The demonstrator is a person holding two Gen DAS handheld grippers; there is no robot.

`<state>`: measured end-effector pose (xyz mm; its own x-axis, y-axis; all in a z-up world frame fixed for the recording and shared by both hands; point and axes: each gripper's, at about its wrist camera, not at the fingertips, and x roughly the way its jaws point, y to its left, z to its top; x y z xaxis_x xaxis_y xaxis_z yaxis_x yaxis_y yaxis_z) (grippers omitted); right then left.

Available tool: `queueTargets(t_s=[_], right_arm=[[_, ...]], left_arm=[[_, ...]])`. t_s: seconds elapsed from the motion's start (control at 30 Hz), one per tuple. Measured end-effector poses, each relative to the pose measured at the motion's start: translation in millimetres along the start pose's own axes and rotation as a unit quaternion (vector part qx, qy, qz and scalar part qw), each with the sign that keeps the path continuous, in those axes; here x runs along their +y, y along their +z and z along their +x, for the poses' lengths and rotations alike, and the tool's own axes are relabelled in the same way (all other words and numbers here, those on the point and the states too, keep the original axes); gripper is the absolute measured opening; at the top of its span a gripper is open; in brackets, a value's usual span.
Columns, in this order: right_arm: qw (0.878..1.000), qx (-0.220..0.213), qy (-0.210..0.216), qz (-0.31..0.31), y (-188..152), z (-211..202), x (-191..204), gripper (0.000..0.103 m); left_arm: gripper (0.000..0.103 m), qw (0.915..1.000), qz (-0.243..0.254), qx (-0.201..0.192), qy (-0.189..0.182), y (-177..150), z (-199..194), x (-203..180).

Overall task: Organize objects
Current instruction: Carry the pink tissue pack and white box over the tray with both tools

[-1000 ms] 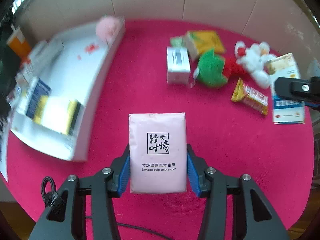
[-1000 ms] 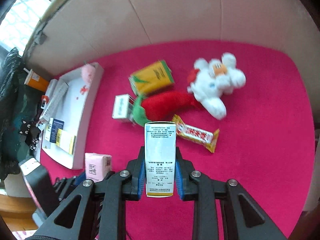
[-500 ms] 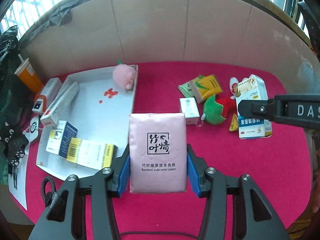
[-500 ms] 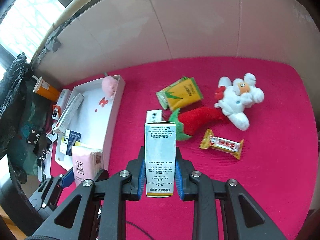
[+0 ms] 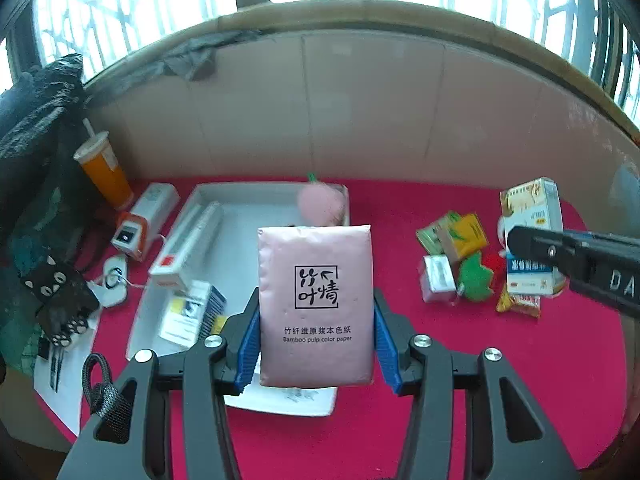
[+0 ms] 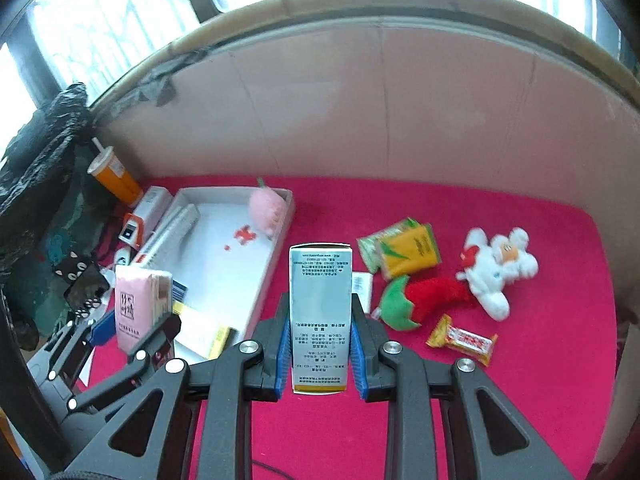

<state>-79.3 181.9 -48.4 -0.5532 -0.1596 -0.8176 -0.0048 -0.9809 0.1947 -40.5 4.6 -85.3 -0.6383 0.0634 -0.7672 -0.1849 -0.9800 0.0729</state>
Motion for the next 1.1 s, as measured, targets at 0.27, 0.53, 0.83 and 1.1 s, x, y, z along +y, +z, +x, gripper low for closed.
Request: queueTargets(t_s=[0.27, 0.53, 0.83, 1.1], right_arm=[[0.999, -0.01, 0.004, -0.034, 4.8, -0.5, 43.6, 0.026], [0.998, -0.009, 0.003, -0.058, 16.7, 4.8, 84.1, 0.026], [0.997, -0.017, 0.001, -0.071, 40.7, 9.1, 125.5, 0.027], [0.998, 0.007, -0.007, -0.065, 47.0, 29.2, 139.2, 0.027]], left_arm=[[0.048, 0.9994, -0.007, -0.033, 0.008, 11.0, -17.4, 34.8], [0.048, 0.9987, -0.021, -0.046, 0.011, 18.5, -20.1, 70.0], [0.048, 0.9975, -0.022, -0.066, 0.013, 37.2, -18.8, 103.7], [0.048, 0.9979, -0.009, -0.062, 0.014, 51.1, -0.4, 121.8]])
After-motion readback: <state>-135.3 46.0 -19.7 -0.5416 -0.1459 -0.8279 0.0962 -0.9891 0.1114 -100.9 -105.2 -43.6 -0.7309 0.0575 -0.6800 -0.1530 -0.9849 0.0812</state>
